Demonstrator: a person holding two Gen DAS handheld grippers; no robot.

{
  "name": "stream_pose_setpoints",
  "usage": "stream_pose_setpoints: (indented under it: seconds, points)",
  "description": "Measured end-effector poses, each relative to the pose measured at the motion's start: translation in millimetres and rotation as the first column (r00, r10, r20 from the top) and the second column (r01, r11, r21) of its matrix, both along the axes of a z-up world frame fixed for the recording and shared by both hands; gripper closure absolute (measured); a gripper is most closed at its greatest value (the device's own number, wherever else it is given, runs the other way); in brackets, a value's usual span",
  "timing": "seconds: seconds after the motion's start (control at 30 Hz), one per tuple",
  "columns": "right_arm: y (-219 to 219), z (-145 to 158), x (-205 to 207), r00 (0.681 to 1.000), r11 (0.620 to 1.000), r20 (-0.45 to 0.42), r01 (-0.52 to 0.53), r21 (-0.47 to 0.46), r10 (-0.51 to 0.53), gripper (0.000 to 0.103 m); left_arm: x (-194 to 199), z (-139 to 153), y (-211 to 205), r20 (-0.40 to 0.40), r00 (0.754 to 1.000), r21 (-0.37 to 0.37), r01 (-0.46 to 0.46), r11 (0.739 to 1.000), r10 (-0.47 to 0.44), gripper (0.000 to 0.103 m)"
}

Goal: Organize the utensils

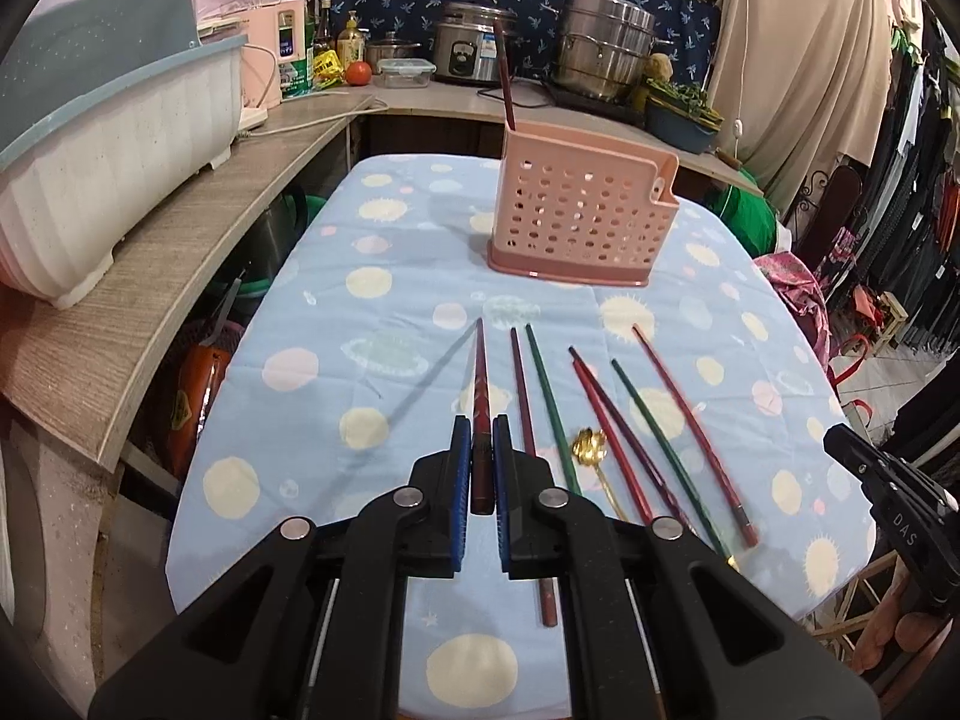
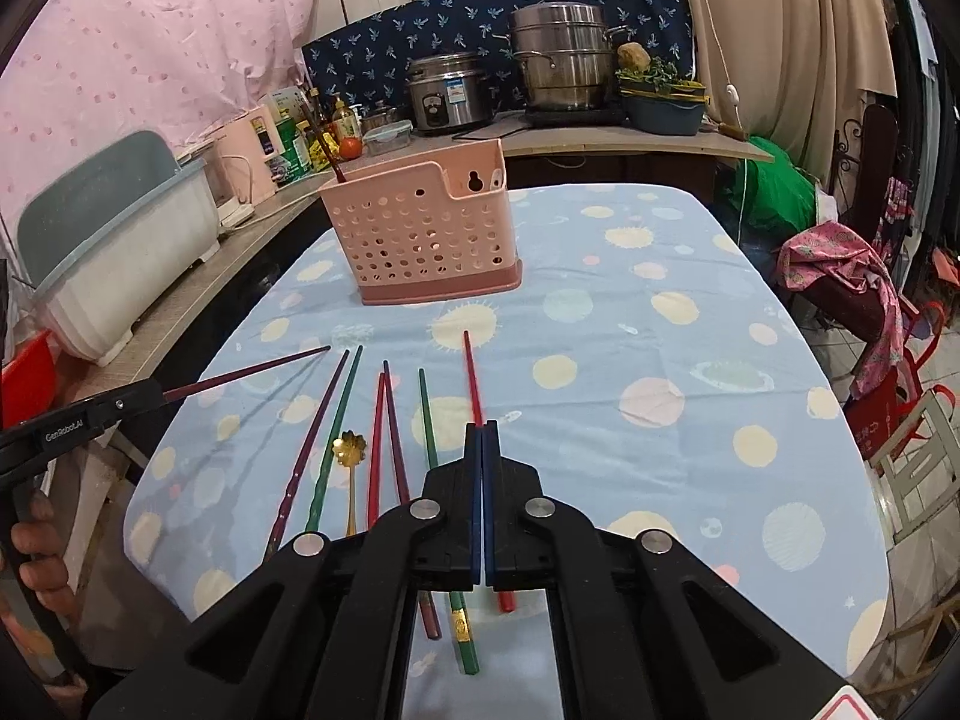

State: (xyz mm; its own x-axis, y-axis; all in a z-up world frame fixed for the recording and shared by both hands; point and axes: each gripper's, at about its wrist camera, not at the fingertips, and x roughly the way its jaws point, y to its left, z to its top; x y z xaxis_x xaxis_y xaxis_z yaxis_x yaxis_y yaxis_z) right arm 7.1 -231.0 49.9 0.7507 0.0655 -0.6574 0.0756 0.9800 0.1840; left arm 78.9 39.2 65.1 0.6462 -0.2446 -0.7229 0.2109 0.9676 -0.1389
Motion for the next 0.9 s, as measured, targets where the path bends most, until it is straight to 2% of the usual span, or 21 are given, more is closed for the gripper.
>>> stream_pose_setpoints:
  seconds: [0.27,0.4,0.63,0.9]
  points:
    - [-2,1,6,1.000,1.000,-0.004,-0.002,-0.008,0.002,0.102,7,12,0,0.022,1.000,-0.016,-0.011,1.000,0.012,0.096]
    - [-2,-17,5,0.998,1.000,-0.053,-0.024,0.011,0.025,0.093,5,8,1,0.007,1.000,-0.012,-0.011,1.000,0.011,0.096]
    - [8,-66,2,0.982,0.996,-0.173,-0.065,0.065,0.075,0.093,-1,-1,-2,-0.018,1.000,-0.007,-0.001,1.000,0.001,0.096]
    - [19,-82,1,0.973,0.993,-0.206,-0.091,0.075,0.105,0.093,-4,-7,-4,-0.038,0.999,-0.009,0.010,1.000,-0.011,0.096]
